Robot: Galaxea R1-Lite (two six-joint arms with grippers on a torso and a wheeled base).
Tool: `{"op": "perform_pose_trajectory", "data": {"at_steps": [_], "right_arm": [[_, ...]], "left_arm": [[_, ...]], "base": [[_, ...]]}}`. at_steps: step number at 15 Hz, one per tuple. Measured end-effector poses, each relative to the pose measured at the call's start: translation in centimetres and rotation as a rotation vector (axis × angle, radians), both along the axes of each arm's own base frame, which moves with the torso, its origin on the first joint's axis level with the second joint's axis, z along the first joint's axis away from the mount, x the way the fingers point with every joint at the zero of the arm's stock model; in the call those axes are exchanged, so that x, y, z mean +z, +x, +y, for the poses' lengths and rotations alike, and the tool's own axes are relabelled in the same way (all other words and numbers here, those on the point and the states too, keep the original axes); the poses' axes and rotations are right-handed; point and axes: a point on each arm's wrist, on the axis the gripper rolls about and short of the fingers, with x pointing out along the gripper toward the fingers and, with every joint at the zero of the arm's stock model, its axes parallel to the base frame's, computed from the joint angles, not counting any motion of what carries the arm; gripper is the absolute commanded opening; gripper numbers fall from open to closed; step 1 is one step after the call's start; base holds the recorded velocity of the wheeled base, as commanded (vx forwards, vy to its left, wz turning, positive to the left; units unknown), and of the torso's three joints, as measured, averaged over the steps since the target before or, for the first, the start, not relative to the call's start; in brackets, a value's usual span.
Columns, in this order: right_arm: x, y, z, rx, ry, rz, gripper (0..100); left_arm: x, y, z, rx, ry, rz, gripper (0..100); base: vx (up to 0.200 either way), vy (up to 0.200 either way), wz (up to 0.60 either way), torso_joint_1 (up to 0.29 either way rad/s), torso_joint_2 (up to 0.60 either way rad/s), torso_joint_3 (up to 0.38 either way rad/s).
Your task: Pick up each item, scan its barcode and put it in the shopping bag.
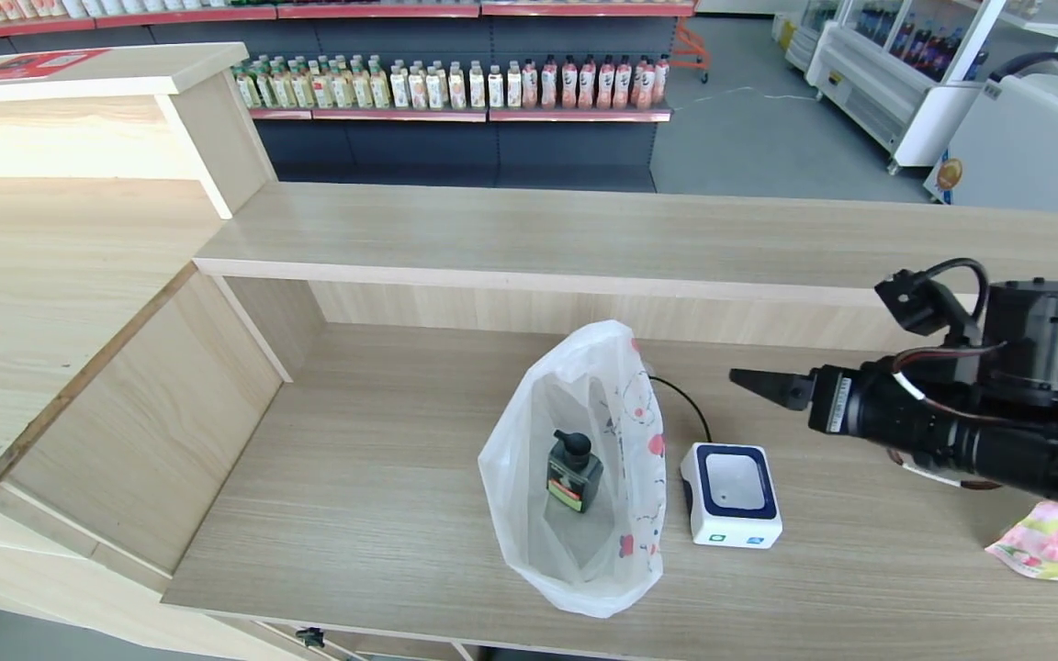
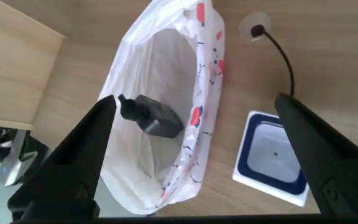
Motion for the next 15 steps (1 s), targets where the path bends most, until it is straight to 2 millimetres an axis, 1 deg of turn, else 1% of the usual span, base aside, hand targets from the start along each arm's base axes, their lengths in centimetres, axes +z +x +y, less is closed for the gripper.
{"op": "perform_pose_trajectory", "data": {"at_steps": [2,3,5,6,7,11,15], "right_arm": [[1.1,-2.9,-2.9,-0.178,-0.036,0.023,100],[1.4,-4.2,-3.9,-0.226,-0.039,0.011,100],[1.4,-6.3,-5.0,-0.285,-0.042,0.004,100],[1.3,-7.0,-5.3,-0.3,-0.042,0.0,100],[1.2,-7.5,-5.6,-0.312,-0.042,-0.003,100],[0.7,-8.9,-6.4,-0.358,-0.043,0.003,100],[0.8,-9.3,-6.7,-0.374,-0.042,-0.002,100]], "left_arm": [[0.0,0.0,0.0,0.0,0.0,0.0,100],[0.0,0.0,0.0,0.0,0.0,0.0,100],[0.0,0.0,0.0,0.0,-0.001,0.0,100],[0.0,0.0,0.0,0.0,-0.001,0.0,100],[0.0,0.0,0.0,0.0,-0.001,0.0,100],[0.0,0.0,0.0,0.0,-0.002,0.0,100],[0.0,0.0,0.0,0.002,-0.001,0.0,100]], "base": [[0.0,0.0,0.0,0.0,0.0,0.0],[0.0,0.0,0.0,0.0,0.0,0.0],[0.0,0.0,0.0,0.0,0.0,0.0],[0.0,0.0,0.0,0.0,0.0,0.0],[0.0,0.0,0.0,0.0,0.0,0.0],[-0.2,-0.2,0.0,0.006,0.0,0.005],[-0.2,-0.2,0.0,0.011,0.0,0.004]]}}
